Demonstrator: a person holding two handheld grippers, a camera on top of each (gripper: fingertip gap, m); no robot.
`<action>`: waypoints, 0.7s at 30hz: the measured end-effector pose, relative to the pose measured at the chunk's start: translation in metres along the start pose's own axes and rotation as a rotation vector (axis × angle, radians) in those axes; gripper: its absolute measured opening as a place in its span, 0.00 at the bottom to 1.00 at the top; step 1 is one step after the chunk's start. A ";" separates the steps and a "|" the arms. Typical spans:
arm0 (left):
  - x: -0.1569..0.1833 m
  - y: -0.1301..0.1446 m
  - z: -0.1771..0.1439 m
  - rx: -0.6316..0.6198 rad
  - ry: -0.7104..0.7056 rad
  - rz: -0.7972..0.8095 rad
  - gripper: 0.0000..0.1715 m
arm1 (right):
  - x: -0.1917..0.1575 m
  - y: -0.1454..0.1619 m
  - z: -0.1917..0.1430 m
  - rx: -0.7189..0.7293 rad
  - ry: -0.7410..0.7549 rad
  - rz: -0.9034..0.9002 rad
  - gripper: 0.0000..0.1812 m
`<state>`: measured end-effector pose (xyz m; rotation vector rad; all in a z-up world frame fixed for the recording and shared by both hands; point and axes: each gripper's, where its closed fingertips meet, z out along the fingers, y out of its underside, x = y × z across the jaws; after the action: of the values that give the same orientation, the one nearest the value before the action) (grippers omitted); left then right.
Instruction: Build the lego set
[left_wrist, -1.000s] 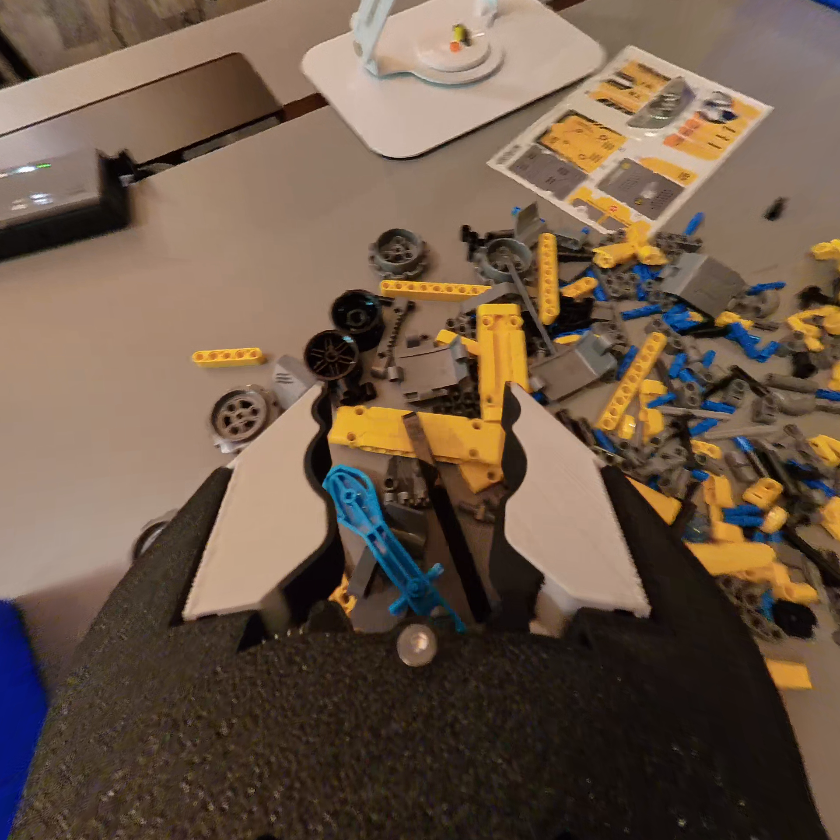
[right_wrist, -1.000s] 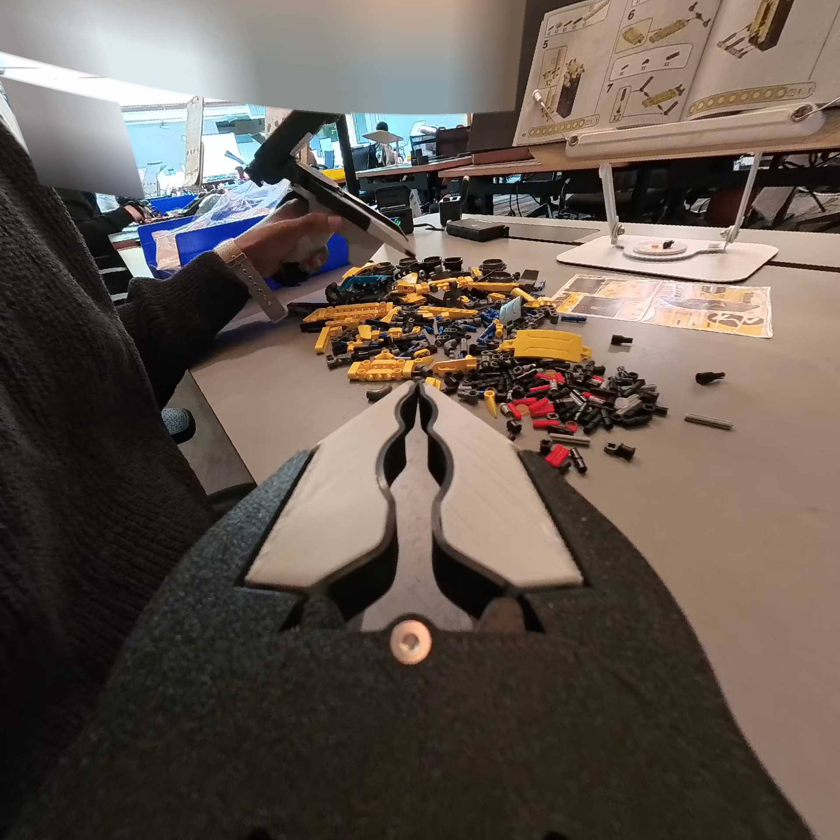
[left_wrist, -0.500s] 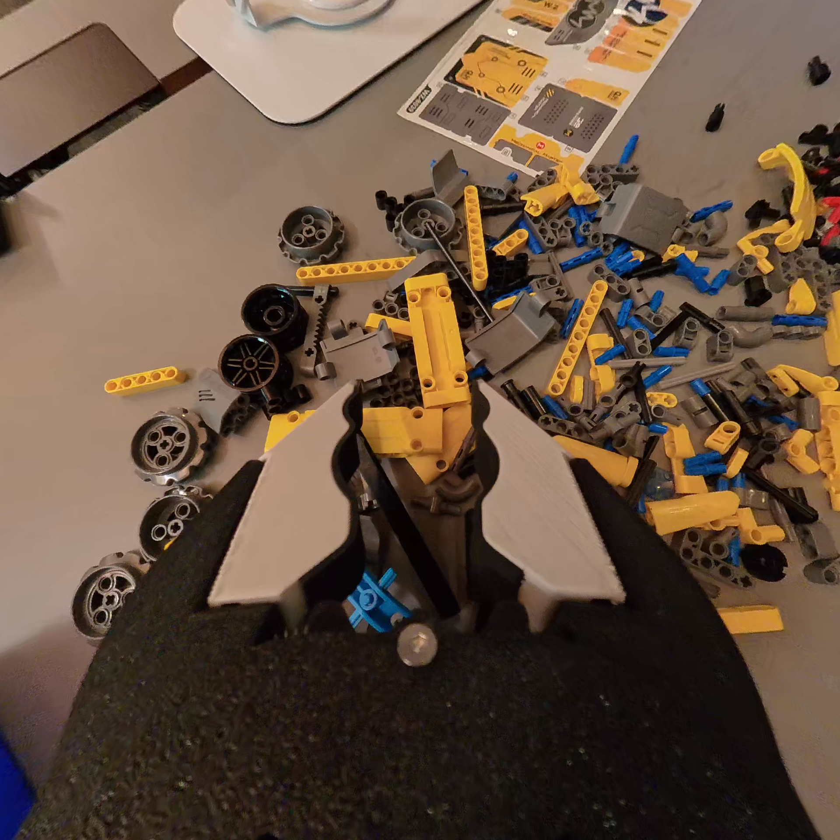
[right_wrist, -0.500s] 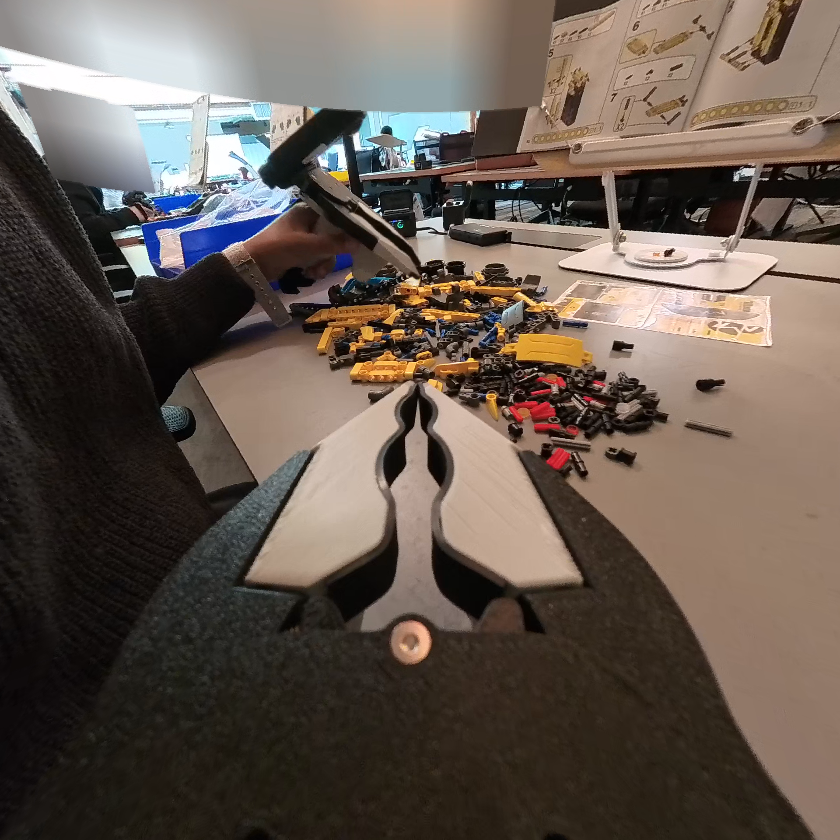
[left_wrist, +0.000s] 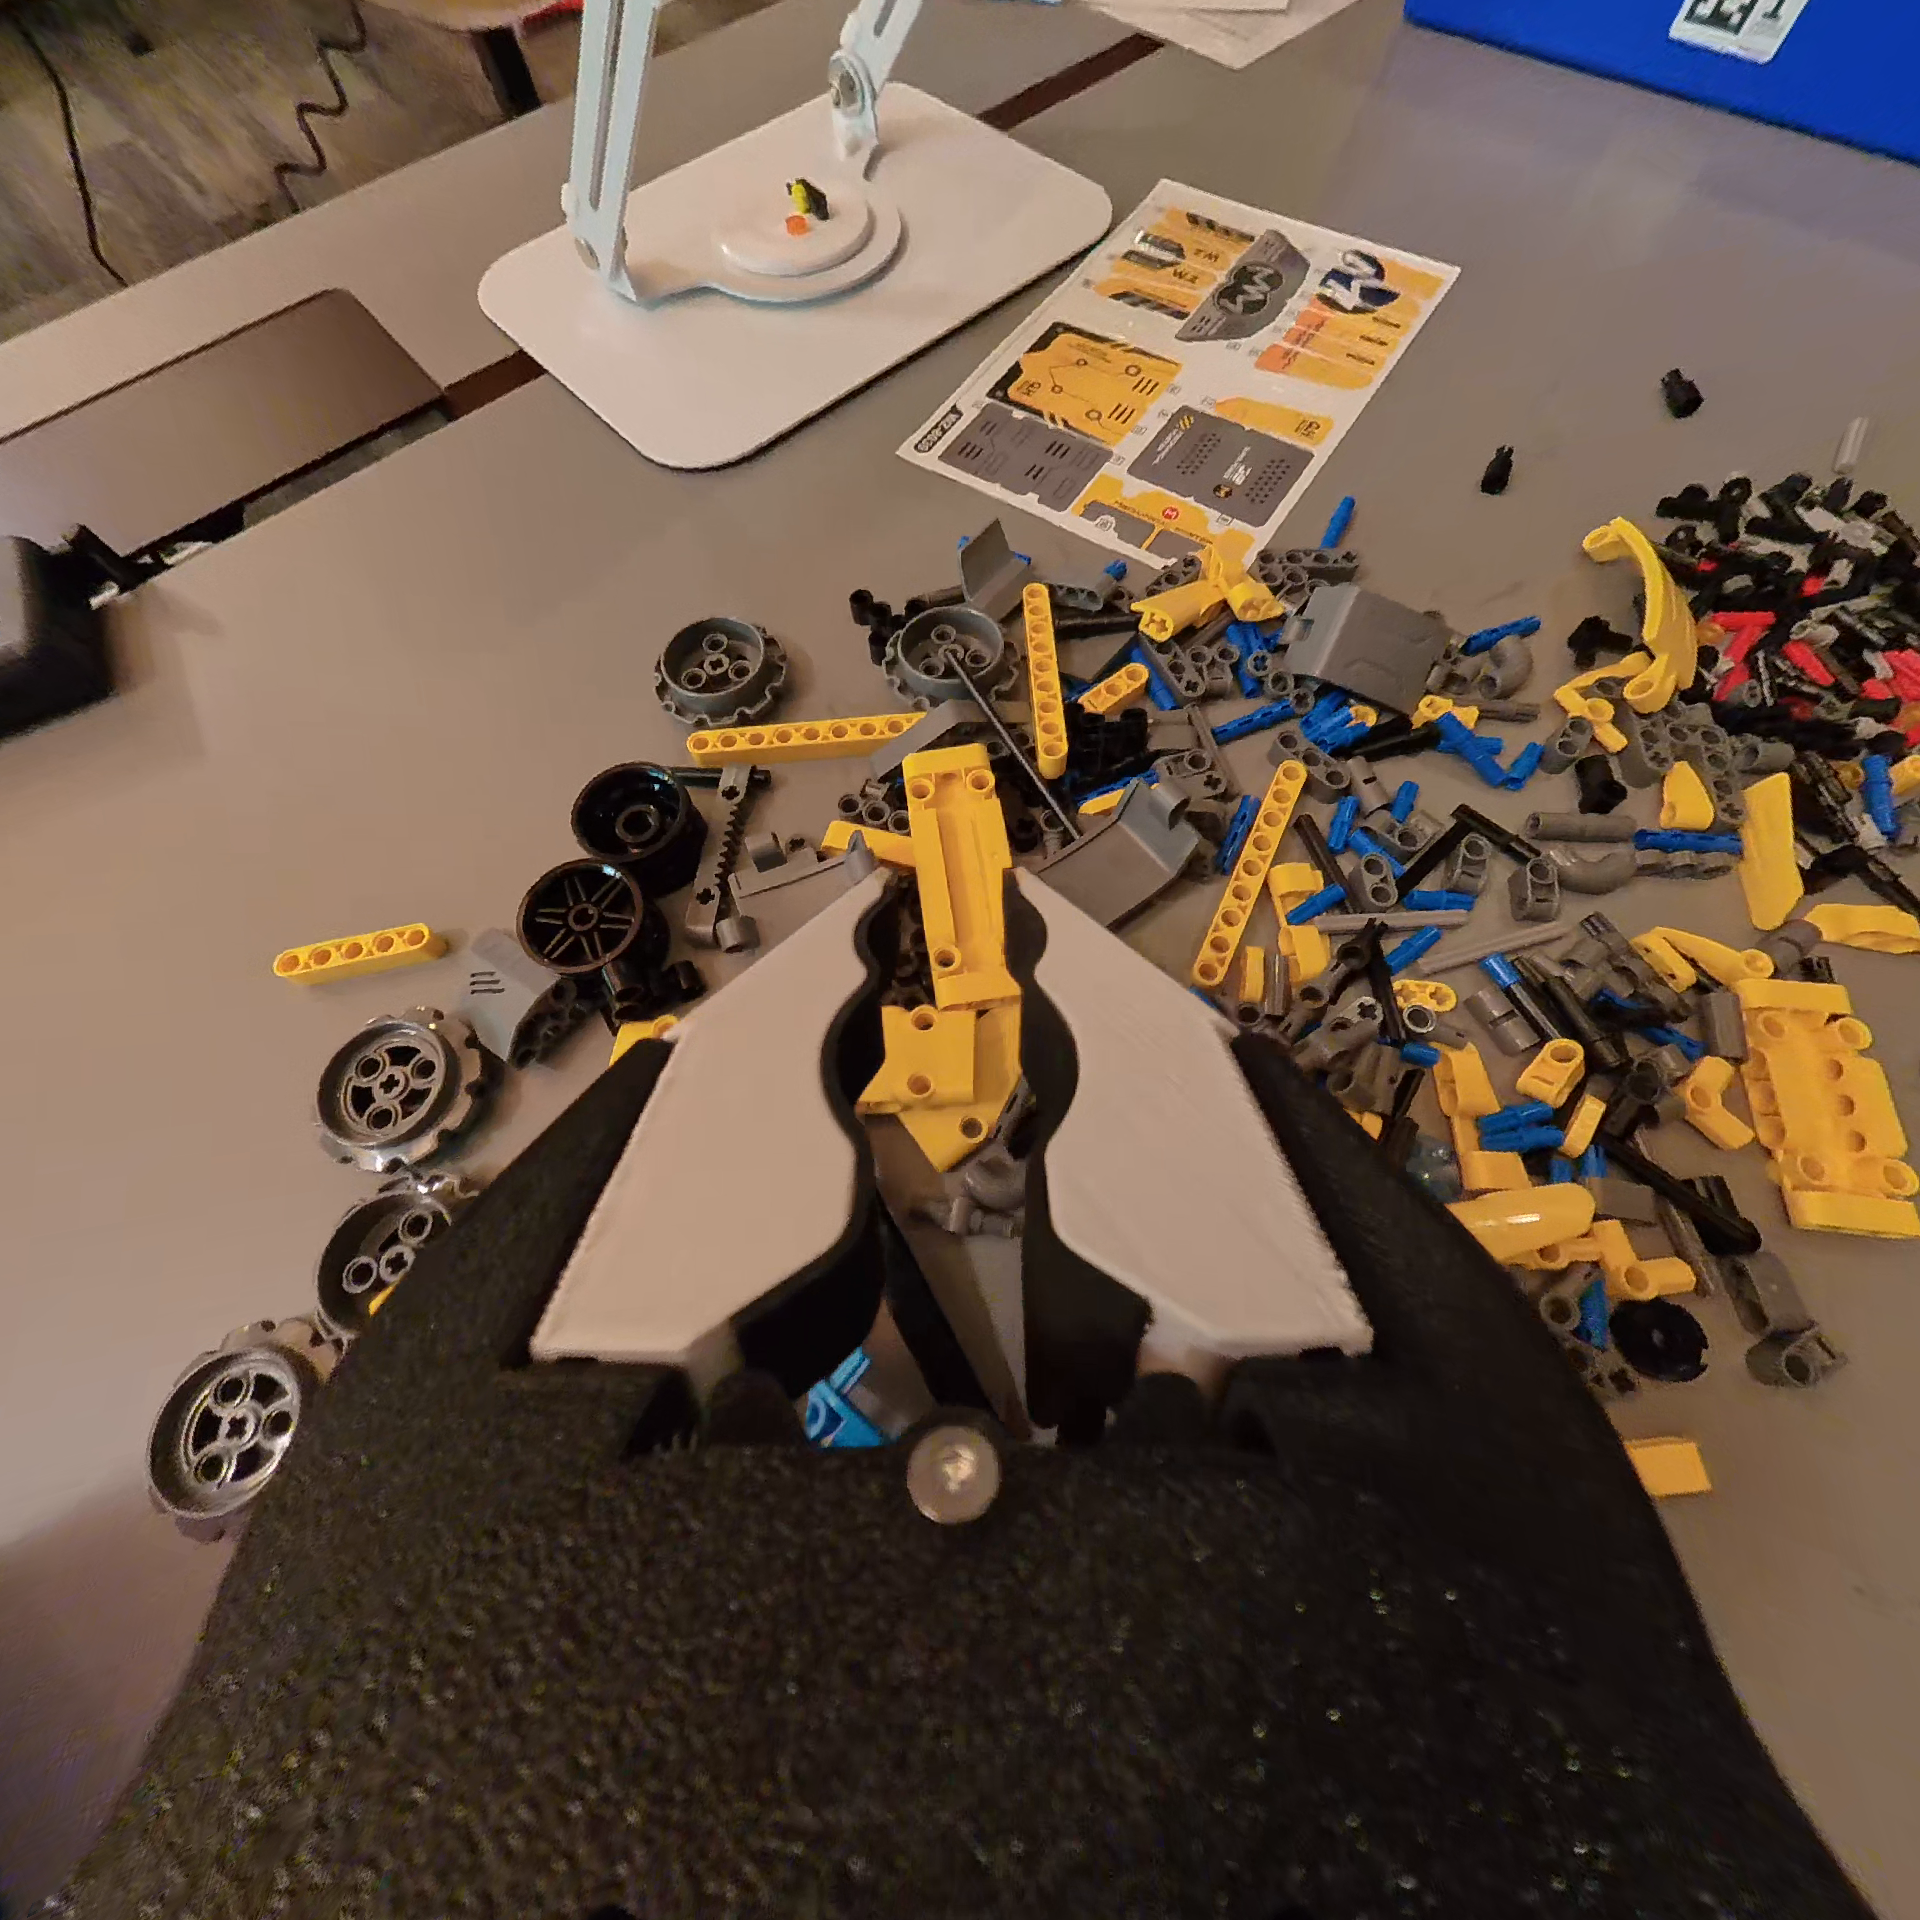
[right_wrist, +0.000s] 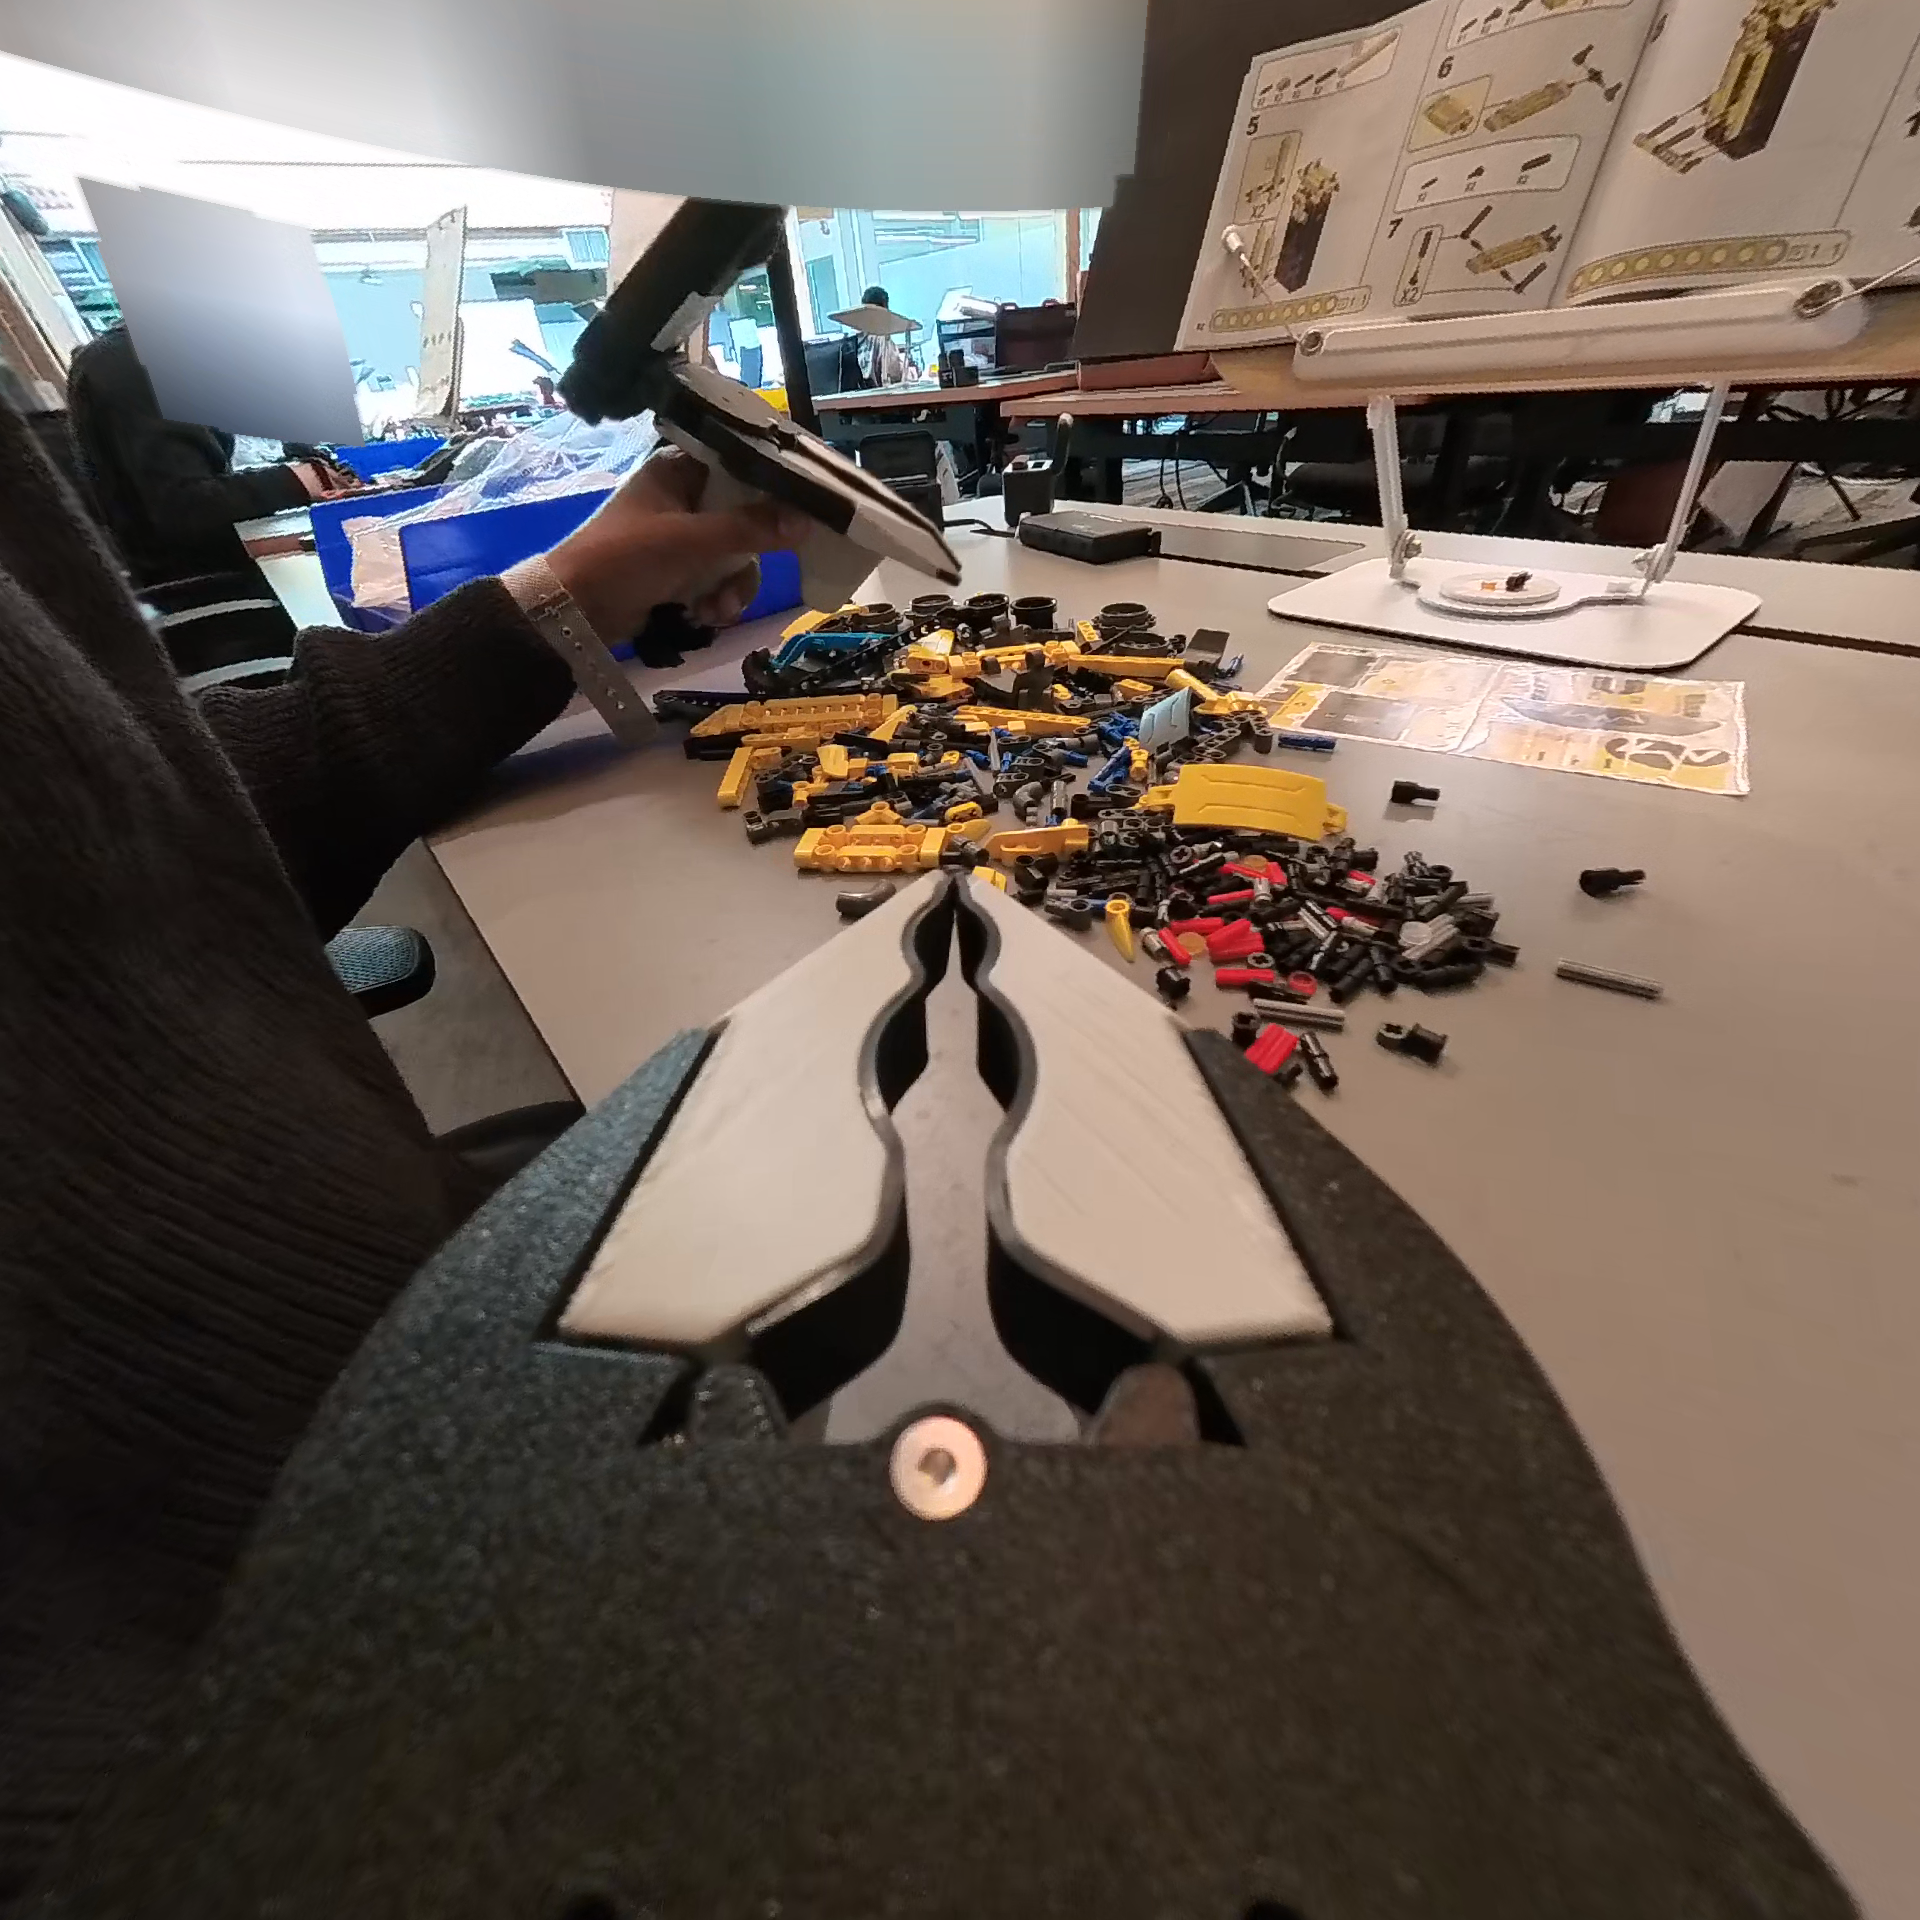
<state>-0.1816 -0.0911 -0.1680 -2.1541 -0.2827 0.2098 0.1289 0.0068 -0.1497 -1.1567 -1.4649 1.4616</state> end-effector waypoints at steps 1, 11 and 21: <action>0.002 -0.002 0.001 0.016 0.004 0.001 0.11 | 0.000 0.000 0.000 0.000 0.002 -0.001 0.00; 0.008 -0.017 -0.003 0.091 -0.054 0.088 0.11 | 0.000 0.000 0.000 0.004 0.016 -0.022 0.00; 0.006 -0.023 -0.008 0.137 -0.060 0.079 0.11 | 0.000 0.000 -0.001 0.007 0.024 -0.032 0.00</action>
<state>-0.1765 -0.0834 -0.1447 -2.0275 -0.2114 0.3303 0.1295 0.0070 -0.1497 -1.1378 -1.4542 1.4250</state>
